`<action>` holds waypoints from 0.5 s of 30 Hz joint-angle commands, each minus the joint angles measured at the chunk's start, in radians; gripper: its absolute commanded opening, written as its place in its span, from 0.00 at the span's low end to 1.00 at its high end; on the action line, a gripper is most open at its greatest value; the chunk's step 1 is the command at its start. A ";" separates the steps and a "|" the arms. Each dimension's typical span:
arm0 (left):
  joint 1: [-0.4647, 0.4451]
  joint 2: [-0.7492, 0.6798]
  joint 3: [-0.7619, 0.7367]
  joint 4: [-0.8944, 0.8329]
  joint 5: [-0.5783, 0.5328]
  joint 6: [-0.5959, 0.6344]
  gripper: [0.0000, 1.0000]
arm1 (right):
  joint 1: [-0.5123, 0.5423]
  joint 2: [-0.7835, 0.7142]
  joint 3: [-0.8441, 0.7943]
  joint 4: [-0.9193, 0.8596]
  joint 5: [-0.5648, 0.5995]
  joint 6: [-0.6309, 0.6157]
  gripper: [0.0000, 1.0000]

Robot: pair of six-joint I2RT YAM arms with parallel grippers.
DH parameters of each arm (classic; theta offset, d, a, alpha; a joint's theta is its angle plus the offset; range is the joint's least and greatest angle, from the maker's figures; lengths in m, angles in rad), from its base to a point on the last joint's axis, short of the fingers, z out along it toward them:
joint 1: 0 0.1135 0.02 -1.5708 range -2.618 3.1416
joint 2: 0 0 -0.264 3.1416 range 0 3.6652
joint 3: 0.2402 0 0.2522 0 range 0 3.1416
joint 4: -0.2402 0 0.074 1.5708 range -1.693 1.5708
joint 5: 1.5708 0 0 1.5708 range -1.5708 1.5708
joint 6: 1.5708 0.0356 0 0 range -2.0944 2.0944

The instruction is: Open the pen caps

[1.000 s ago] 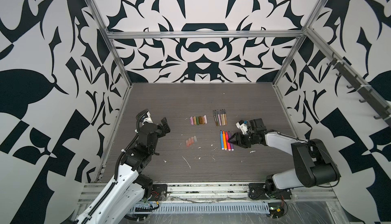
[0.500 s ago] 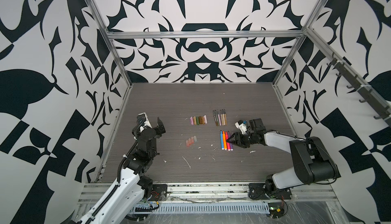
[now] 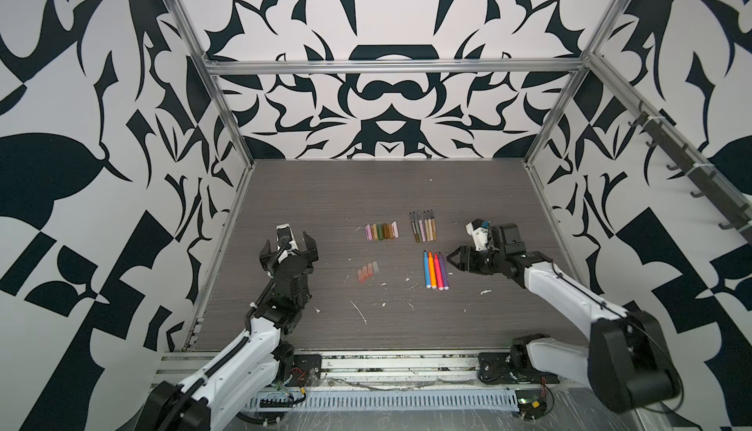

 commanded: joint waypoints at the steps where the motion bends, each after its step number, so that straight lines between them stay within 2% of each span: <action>1: 0.016 0.102 -0.023 0.278 0.008 0.061 0.99 | -0.003 -0.132 0.088 -0.064 0.417 -0.027 0.60; 3: 0.040 0.196 -0.033 0.386 0.021 0.052 0.99 | -0.003 -0.201 0.073 -0.005 0.637 -0.058 0.60; 4: 0.056 0.254 -0.038 0.445 0.023 0.038 0.99 | -0.003 -0.233 0.038 0.075 0.705 -0.100 0.62; 6: 0.079 0.366 -0.043 0.559 0.028 0.022 0.99 | -0.003 -0.289 -0.097 0.326 0.729 -0.270 0.64; 7: 0.092 0.442 -0.044 0.617 0.028 0.013 0.99 | -0.003 -0.308 -0.187 0.475 0.718 -0.327 0.87; 9: 0.098 0.557 -0.039 0.786 -0.019 0.053 0.99 | -0.003 -0.300 -0.338 0.741 0.708 -0.393 0.88; 11: 0.085 0.562 -0.015 0.741 -0.067 0.054 0.99 | -0.003 -0.228 -0.417 0.911 0.692 -0.426 0.89; 14: 0.113 0.465 0.046 0.459 0.014 -0.016 0.99 | -0.003 -0.036 -0.402 0.972 0.659 -0.430 0.90; 15: 0.130 0.448 0.055 0.403 0.049 -0.031 1.00 | -0.003 0.046 -0.419 1.084 0.637 -0.433 0.91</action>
